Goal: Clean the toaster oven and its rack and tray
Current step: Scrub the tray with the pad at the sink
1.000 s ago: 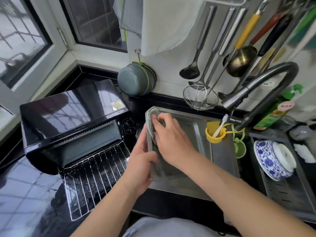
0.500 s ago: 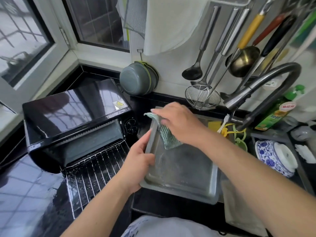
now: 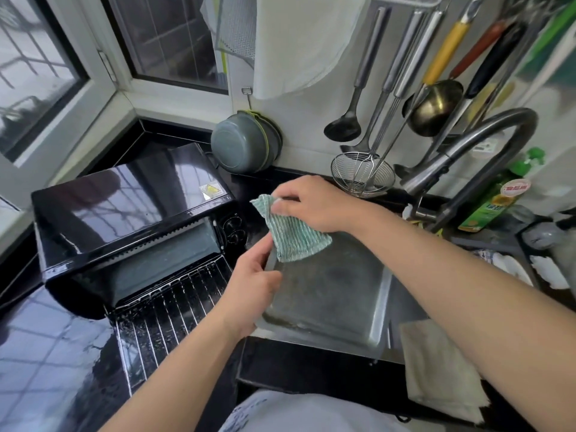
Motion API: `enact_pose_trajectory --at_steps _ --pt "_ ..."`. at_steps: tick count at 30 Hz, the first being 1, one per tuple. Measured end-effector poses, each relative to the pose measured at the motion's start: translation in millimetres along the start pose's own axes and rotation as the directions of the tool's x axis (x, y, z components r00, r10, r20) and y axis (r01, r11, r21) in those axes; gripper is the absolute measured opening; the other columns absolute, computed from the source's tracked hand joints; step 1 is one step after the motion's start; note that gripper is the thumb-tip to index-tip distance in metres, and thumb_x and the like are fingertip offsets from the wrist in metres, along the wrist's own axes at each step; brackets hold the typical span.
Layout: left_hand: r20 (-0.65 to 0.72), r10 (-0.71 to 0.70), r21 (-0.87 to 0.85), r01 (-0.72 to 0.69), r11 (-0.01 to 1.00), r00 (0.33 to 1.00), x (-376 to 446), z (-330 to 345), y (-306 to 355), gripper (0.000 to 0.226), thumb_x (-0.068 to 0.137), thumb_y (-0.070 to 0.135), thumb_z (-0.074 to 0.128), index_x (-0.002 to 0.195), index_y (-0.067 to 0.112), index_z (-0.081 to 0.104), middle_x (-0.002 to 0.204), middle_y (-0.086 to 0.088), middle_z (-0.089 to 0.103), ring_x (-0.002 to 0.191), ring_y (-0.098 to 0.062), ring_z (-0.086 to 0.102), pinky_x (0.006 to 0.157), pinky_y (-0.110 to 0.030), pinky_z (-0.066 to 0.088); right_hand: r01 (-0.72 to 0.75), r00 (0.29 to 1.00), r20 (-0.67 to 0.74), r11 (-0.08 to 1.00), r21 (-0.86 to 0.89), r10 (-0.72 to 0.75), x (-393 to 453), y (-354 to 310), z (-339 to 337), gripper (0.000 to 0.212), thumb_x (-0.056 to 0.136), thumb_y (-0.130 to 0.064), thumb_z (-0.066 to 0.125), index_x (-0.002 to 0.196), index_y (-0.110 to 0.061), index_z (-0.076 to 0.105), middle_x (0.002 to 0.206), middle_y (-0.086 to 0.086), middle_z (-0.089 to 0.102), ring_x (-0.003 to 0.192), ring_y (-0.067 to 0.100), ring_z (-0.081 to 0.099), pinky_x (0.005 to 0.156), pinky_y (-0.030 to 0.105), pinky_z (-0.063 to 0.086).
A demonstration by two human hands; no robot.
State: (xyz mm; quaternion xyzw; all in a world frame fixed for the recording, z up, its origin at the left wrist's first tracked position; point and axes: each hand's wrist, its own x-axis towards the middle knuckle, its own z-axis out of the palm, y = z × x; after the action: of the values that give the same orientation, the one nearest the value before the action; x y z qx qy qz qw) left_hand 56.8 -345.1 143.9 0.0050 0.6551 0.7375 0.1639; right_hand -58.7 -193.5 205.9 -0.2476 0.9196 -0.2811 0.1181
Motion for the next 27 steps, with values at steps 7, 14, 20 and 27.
enact_pose_trajectory --at_steps 7,14,20,27 --pt "-0.114 -0.077 -0.181 0.056 0.982 0.99 -2.9 -15.8 -8.9 0.104 0.075 -0.031 0.032 0.139 0.046 0.06 0.129 -0.004 0.072 0.112 -0.031 0.071 0.084 -0.046 0.058 -0.224 0.972 0.066 0.974 -0.027 0.225 -35.1 75.0 -7.6 0.032 0.098 -0.027 0.06 0.067 -0.018 0.054 0.058 -0.009 0.04 0.055 0.008 0.036 0.061 0.03 0.034" --pt "-0.103 -0.062 -0.115 0.05 0.992 0.993 6.3 -3.5 -6.0 0.1 0.08 -0.03 0.035 0.143 0.043 0.056 0.124 0.002 0.074 0.108 -0.032 0.073 0.086 -0.047 0.06 -0.081 0.996 -0.026 0.993 0.08 0.084 -3.2 42.2 9.2 0.038 0.096 -0.025 0.06 0.062 -0.021 0.043 0.056 -0.012 0.04 0.054 0.002 0.033 0.053 0.022 0.027" --pt "-0.122 -0.109 -0.237 0.078 0.968 0.987 3.8 -23.5 -8.0 0.106 0.071 -0.032 0.027 0.14 0.041 0.061 0.123 -0.007 0.074 0.103 -0.031 0.074 0.073 -0.044 0.064 -0.379 0.924 0.077 0.923 0.069 0.374 -54.9 136.2 -4.3 0.013 0.097 -0.026 0.061 0.092 -0.026 0.074 0.082 -0.014 0.069 0.078 0.006 0.059 0.073 0.029 0.043" --pt "-0.081 -0.142 -0.275 0.115 0.954 0.987 1.5 -33.0 -9.4 0.104 0.066 -0.025 0.036 0.143 0.042 0.058 0.13 -0.012 0.07 0.108 -0.037 0.07 0.087 -0.054 0.059 -0.508 0.858 0.219 0.832 0.223 0.465 -42.1 133.8 -18.0 0.021 0.093 -0.022 0.068 0.075 -0.033 0.072 0.073 -0.024 0.063 0.087 0.004 0.056 0.087 0.021 0.038"
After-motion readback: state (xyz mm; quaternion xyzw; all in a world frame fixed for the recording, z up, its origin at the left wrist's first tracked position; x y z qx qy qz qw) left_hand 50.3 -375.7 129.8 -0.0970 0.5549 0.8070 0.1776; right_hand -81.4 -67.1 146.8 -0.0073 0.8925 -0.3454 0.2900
